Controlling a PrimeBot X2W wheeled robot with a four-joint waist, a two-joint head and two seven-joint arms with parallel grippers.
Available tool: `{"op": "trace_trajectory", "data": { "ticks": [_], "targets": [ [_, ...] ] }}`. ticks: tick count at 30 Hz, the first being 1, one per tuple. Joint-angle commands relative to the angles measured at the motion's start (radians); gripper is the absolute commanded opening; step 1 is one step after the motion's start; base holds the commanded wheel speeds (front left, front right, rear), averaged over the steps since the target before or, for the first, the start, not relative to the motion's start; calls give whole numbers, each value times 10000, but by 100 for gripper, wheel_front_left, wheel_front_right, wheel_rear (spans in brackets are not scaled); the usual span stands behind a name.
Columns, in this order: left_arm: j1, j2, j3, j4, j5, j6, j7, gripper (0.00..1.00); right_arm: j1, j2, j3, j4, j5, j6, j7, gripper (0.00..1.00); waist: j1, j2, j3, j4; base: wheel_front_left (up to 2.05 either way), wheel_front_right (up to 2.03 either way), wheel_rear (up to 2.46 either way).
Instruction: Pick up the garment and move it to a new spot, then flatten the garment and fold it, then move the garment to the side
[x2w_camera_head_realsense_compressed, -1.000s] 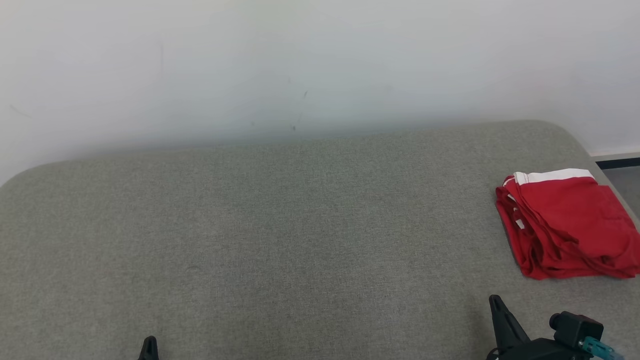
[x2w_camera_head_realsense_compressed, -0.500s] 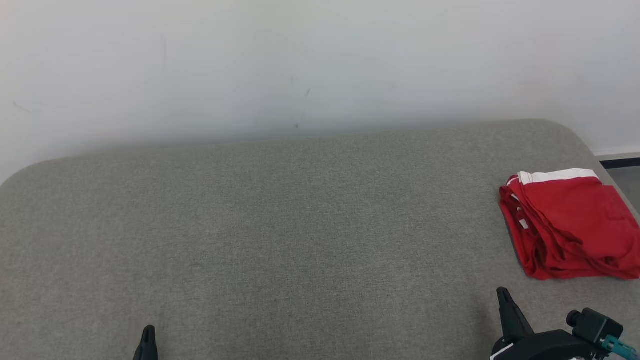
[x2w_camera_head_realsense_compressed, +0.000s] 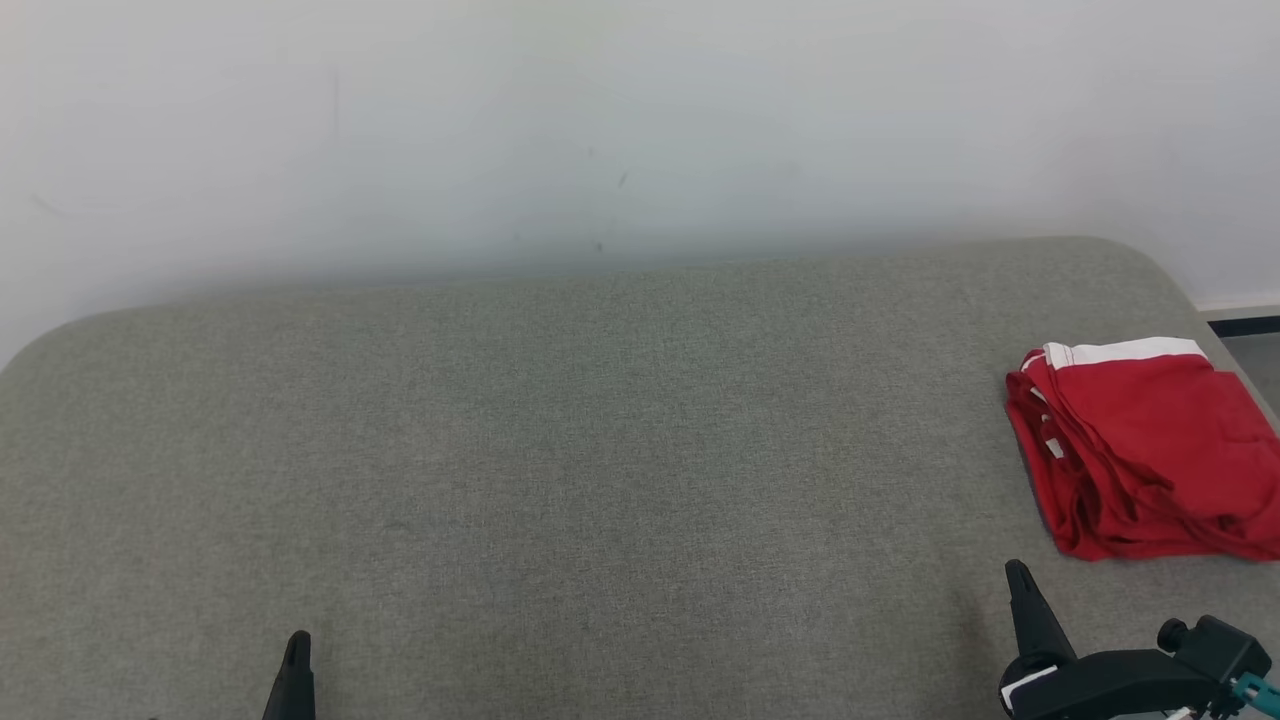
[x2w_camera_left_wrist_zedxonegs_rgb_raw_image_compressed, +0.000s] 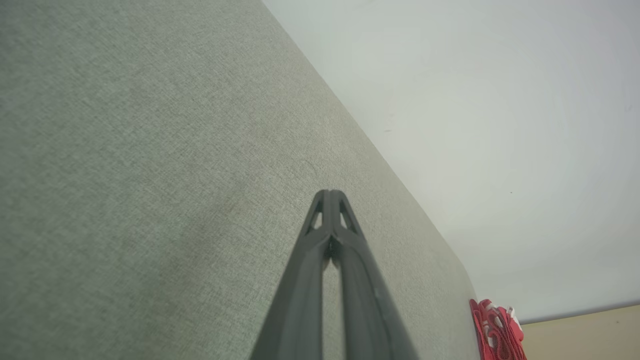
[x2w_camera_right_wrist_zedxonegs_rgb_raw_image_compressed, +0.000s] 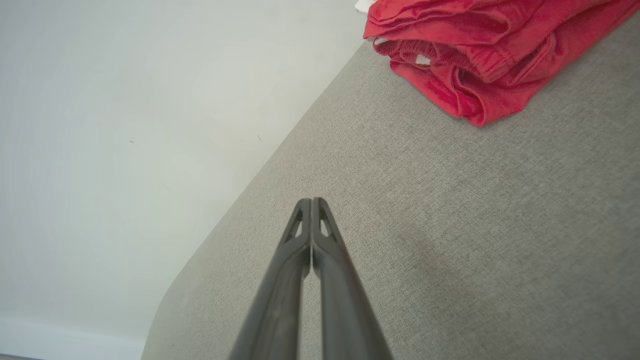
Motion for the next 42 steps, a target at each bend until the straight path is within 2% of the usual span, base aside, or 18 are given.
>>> {"op": "trace_trajectory", "data": {
  "ticks": [1,9,42],
  "targets": [
    [-262,75,56,-151,-399,-43,106,0,-236,23,-110,-195,373,4,78,0,-1,-1,9,11,0,0,0],
    [-406,84,99,-179,-1448,-117,379,0,-233,107,-304,-392,1364,4,309,0,-1,-1,47,60,0,0,0],
    [-838,116,224,-256,-4513,-361,1187,0,-237,350,-873,-953,4316,6,998,0,-1,-1,181,231,0,0,0]
  ]
}}
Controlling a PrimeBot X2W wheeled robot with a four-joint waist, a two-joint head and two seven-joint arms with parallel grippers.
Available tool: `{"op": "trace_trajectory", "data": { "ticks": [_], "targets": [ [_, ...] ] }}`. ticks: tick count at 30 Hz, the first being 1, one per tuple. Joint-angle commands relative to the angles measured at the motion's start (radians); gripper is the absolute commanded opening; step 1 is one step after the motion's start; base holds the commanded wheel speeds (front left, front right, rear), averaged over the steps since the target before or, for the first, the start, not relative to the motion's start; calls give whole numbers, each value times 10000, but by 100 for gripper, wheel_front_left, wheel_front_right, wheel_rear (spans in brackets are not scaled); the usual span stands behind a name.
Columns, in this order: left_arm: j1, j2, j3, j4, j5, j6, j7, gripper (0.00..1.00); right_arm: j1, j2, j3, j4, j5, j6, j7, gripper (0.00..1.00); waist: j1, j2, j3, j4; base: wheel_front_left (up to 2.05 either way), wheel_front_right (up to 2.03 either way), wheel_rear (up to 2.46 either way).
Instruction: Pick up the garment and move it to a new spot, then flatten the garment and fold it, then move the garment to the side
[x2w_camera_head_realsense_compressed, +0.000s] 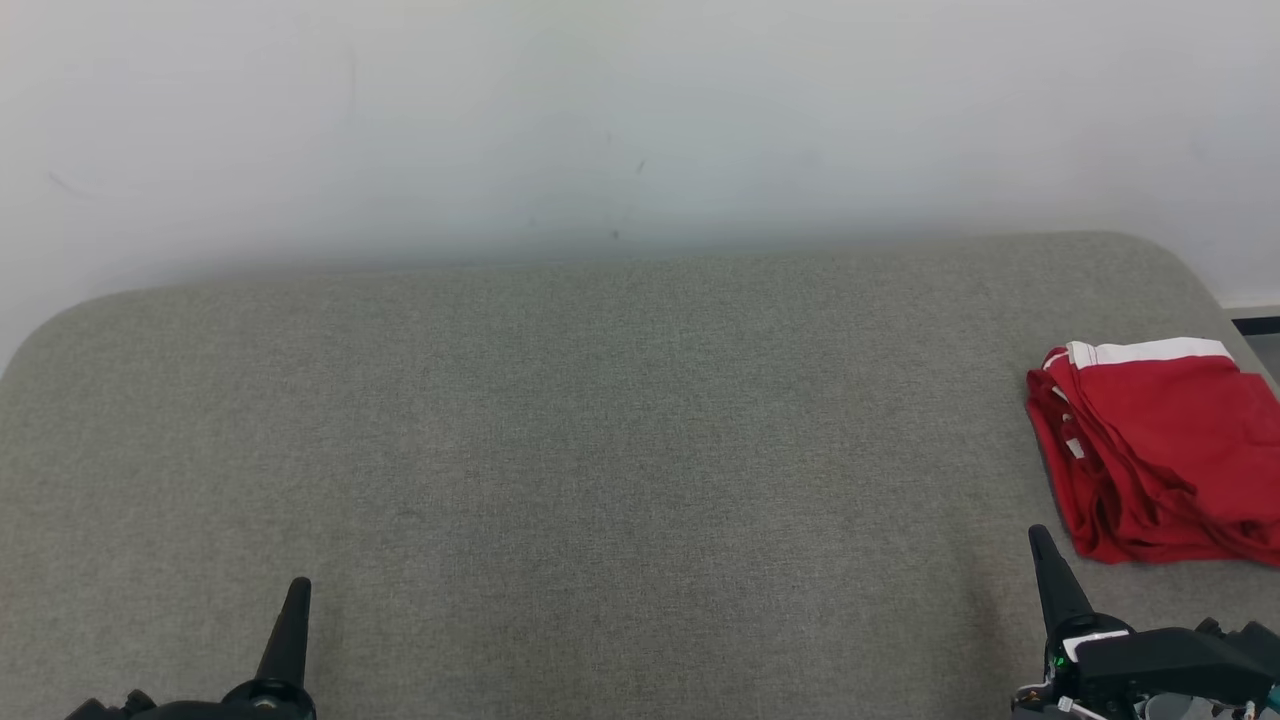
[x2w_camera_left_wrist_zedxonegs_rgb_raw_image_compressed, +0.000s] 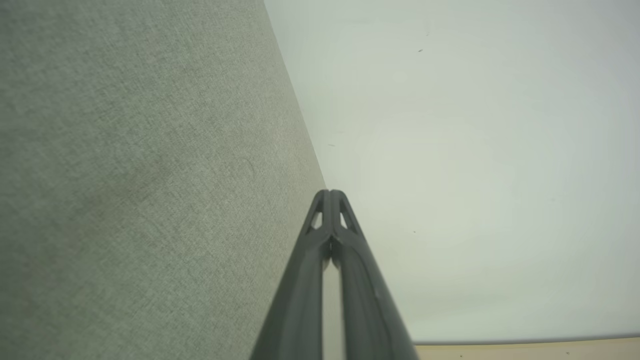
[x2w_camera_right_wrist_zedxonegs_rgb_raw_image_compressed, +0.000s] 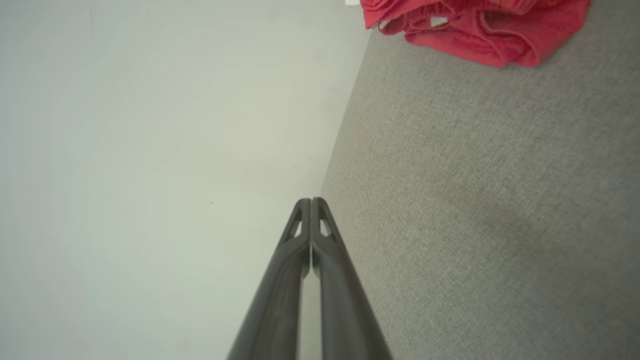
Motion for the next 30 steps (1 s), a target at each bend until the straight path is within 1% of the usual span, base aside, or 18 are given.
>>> {"op": "trace_trajectory", "data": {
  "ticks": [1,30],
  "targets": [
    [-189,62,41,-101,-240,-79,86,0,-114,27,-70,-115,250,6,78,0,-1,-1,7,9,0,0,0],
    [-485,82,133,-142,-2417,-243,642,0,-116,199,-466,-498,2307,7,545,0,-1,-1,129,164,0,0,0]
  ]
}}
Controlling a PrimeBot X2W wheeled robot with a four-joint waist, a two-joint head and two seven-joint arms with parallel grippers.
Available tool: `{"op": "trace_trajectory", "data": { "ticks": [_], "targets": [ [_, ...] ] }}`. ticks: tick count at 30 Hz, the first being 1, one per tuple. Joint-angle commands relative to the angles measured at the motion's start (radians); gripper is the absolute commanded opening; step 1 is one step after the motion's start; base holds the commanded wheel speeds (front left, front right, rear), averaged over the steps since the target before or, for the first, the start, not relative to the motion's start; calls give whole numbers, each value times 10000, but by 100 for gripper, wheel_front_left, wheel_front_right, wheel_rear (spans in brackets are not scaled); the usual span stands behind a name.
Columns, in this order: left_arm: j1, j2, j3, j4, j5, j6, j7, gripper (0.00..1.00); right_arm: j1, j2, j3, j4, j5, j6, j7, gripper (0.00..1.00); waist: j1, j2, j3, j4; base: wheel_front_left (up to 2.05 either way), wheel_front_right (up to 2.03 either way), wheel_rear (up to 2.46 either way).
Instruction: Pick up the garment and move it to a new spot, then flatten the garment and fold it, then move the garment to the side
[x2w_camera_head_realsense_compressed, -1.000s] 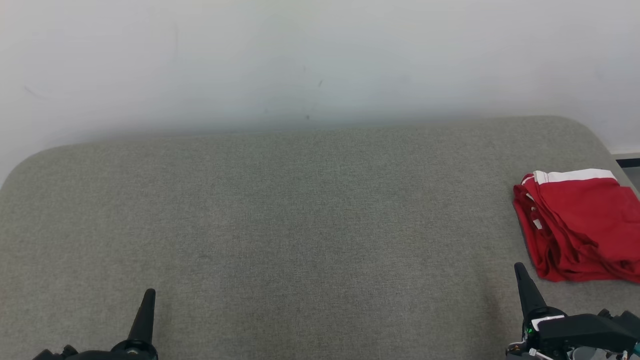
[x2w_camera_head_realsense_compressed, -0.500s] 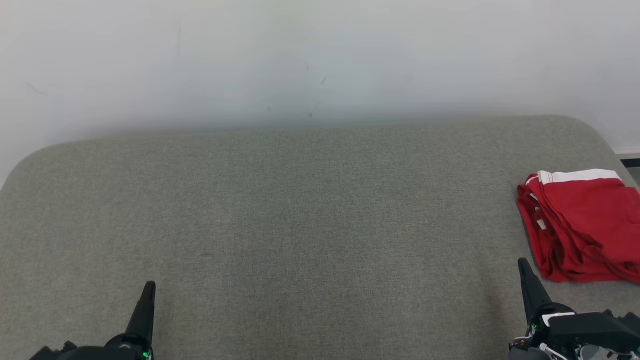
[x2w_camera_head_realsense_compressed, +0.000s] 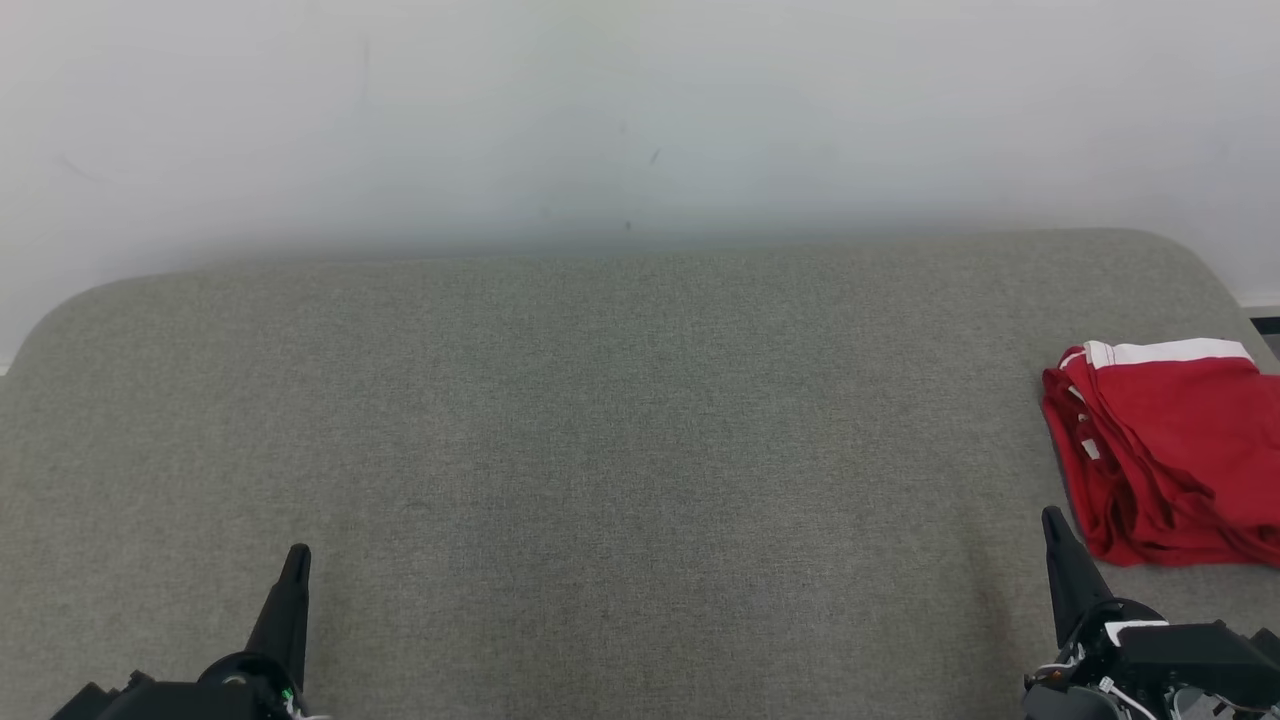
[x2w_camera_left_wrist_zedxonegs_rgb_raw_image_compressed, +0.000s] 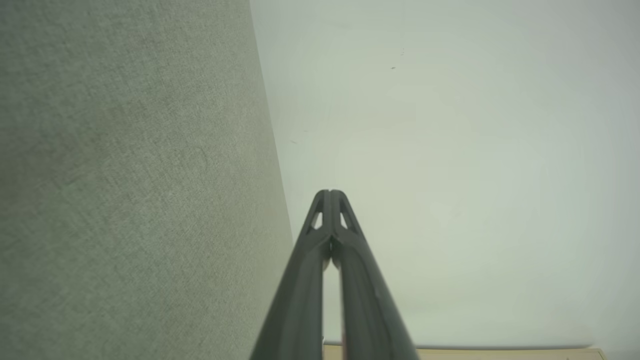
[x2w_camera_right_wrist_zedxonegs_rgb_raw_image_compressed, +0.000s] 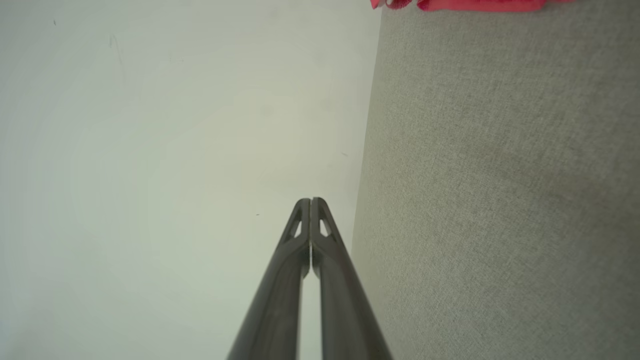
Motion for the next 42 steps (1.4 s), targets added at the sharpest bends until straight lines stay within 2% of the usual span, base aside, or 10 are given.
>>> {"op": "trace_trajectory", "data": {
  "ticks": [1,6,42],
  "targets": [
    [-151,55,42,-54,-266,-83,65,0,-81,33,-60,-70,204,7,56,0,1,-1,8,11,0,0,0],
    [-202,60,56,-60,-571,-86,151,0,-82,62,-122,-127,524,7,117,0,1,-1,29,37,0,0,0],
    [-186,58,52,-57,-529,-78,145,0,-77,55,-106,-114,469,7,113,0,1,-1,29,37,0,0,0]
  ]
}}
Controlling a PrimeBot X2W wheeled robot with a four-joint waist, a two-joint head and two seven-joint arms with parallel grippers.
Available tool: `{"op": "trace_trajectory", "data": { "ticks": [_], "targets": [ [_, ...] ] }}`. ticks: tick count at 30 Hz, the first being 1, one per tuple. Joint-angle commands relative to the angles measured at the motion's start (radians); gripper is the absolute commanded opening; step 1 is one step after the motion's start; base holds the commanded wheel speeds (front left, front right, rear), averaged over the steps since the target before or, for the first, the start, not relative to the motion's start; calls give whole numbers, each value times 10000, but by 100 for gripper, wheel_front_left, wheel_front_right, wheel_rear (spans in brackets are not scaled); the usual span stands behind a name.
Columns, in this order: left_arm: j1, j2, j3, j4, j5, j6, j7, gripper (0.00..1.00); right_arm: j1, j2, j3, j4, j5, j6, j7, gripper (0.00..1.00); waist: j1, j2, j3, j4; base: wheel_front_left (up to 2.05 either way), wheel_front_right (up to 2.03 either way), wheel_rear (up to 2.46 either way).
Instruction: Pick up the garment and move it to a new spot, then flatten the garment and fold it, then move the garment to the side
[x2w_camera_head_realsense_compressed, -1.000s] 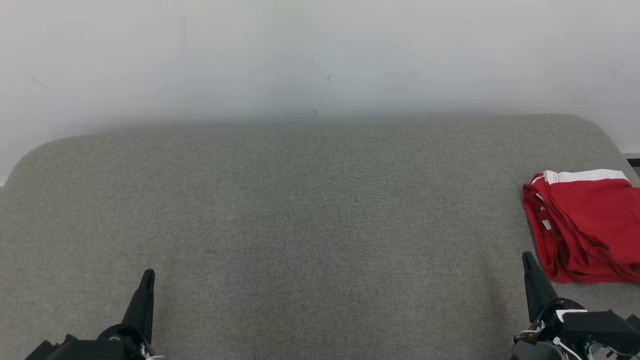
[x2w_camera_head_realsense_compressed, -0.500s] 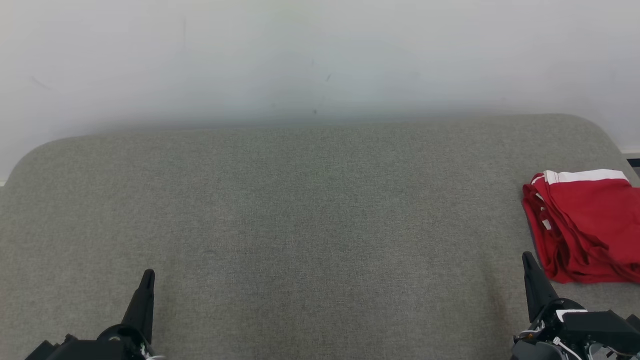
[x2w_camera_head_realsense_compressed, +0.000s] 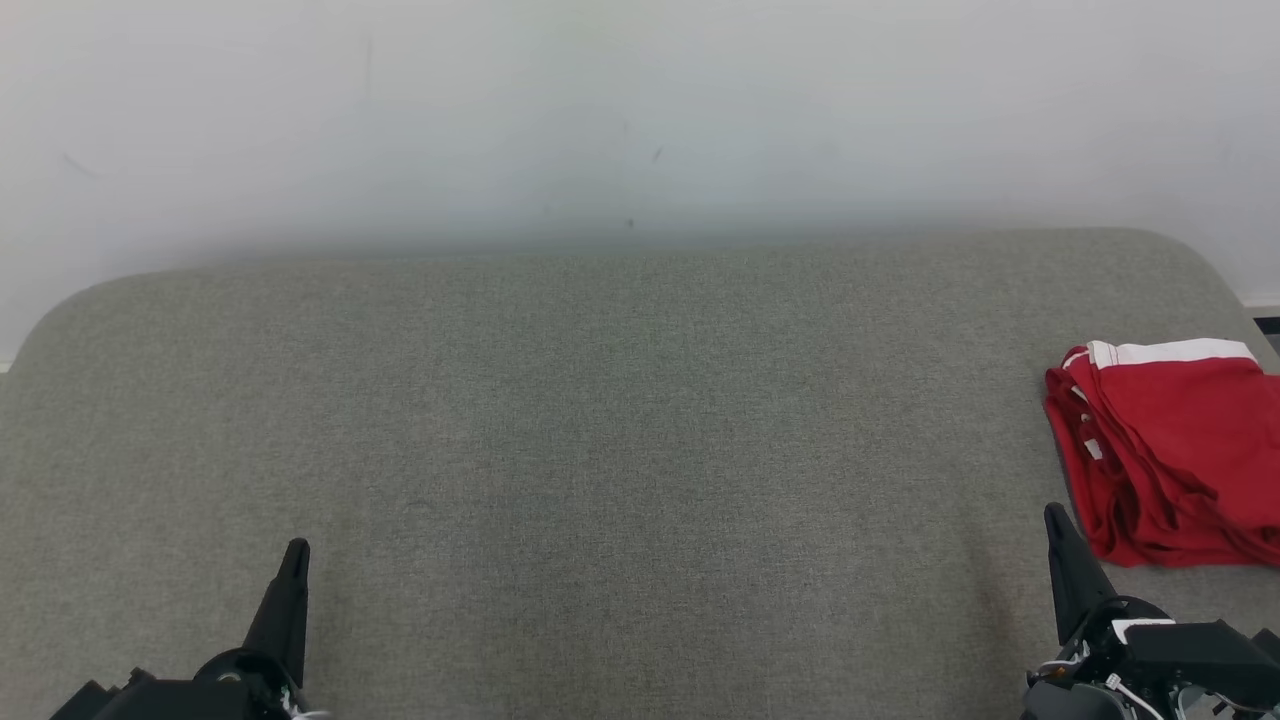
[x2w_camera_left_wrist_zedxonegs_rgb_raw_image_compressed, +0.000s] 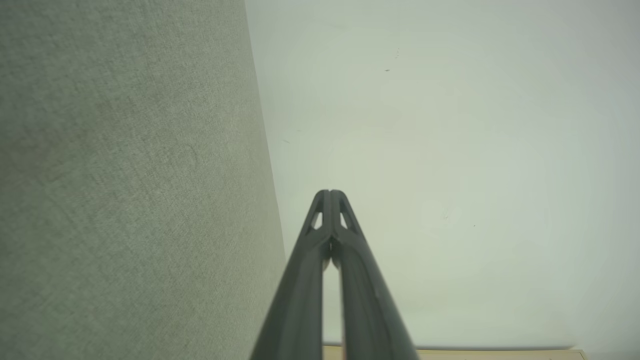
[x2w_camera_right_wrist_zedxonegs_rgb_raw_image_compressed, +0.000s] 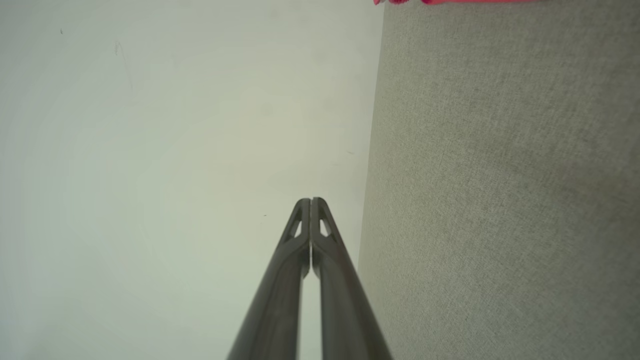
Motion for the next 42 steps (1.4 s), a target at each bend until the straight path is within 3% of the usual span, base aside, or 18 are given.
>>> {"op": "trace_trajectory", "data": {
  "ticks": [1,42],
  "targets": [
    [-108,53,33,-36,-45,-11,28,0,-65,17,-14,-22,18,7,23,0,0,-1,0,0,0,0,0],
    [-107,53,33,-37,-46,-11,27,0,-66,17,-12,-22,20,7,21,0,0,-1,0,0,0,0,0]
  ]
}}
